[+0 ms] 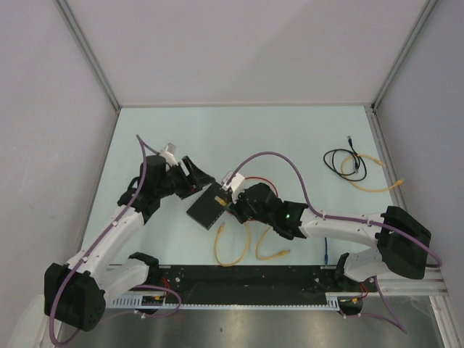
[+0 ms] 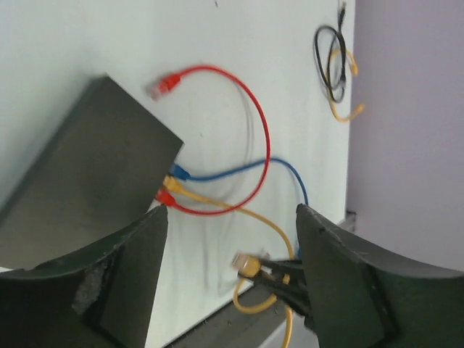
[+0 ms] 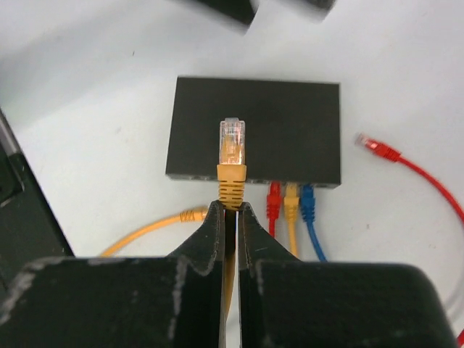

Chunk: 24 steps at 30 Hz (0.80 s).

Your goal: Insert the plug into the switch port

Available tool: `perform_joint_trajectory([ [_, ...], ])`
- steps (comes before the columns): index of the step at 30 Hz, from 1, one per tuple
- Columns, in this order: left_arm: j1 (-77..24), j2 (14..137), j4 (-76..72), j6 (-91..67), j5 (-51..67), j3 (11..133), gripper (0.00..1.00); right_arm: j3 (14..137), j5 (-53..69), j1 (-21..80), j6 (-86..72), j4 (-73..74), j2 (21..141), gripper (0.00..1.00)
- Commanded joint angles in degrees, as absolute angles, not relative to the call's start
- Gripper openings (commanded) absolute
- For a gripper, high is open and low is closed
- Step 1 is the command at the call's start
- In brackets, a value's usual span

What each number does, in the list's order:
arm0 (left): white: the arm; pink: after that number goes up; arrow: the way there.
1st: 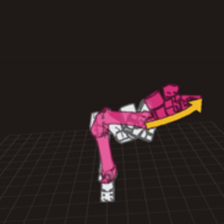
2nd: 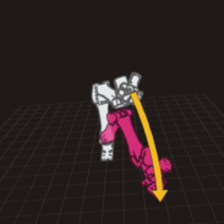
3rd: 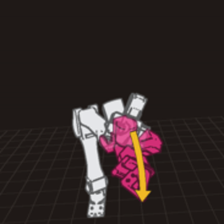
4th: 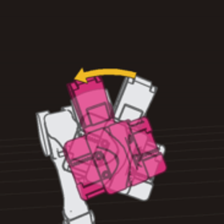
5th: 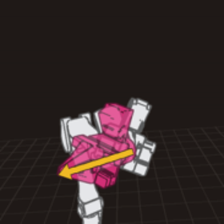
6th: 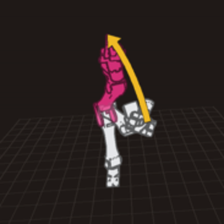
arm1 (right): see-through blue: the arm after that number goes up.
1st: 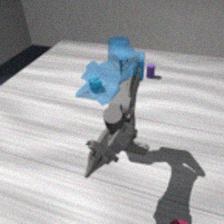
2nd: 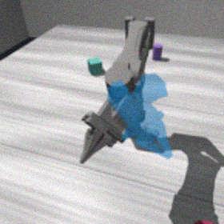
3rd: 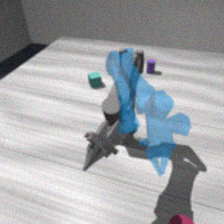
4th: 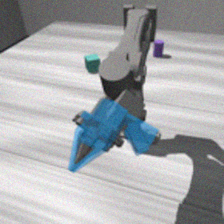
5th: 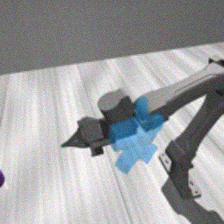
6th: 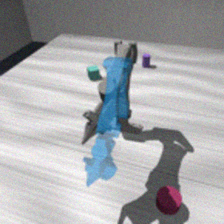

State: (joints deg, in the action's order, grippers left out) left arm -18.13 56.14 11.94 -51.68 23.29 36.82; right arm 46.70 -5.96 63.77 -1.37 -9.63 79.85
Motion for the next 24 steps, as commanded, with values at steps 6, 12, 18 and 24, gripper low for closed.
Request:
perform_joint_trajectory([
  [6, -17.49, 64.15, 20.57, -21.73, 11.69, 47.46, 0.86, 46.32, 6.14, 64.69, -2.90, -2.38, 81.65, 0.00],
  [12, -17.49, 75.31, 21.53, -14.95, 13.80, 49.57, 0.88, 46.32, 0.01, 62.32, -4.57, -3.16, 87.62, 0.00],
  [18, -17.58, 82.70, 19.51, -12.92, 16.25, 49.83, 0.88, 46.14, -7.03, 62.49, -5.01, -8.08, 92.54, 0.00],
  [24, -17.58, 86.74, 19.43, -12.74, 18.81, 50.98, 0.88, 45.97, -8.00, 62.58, -6.06, -11.60, 95.71, 0.00],
])
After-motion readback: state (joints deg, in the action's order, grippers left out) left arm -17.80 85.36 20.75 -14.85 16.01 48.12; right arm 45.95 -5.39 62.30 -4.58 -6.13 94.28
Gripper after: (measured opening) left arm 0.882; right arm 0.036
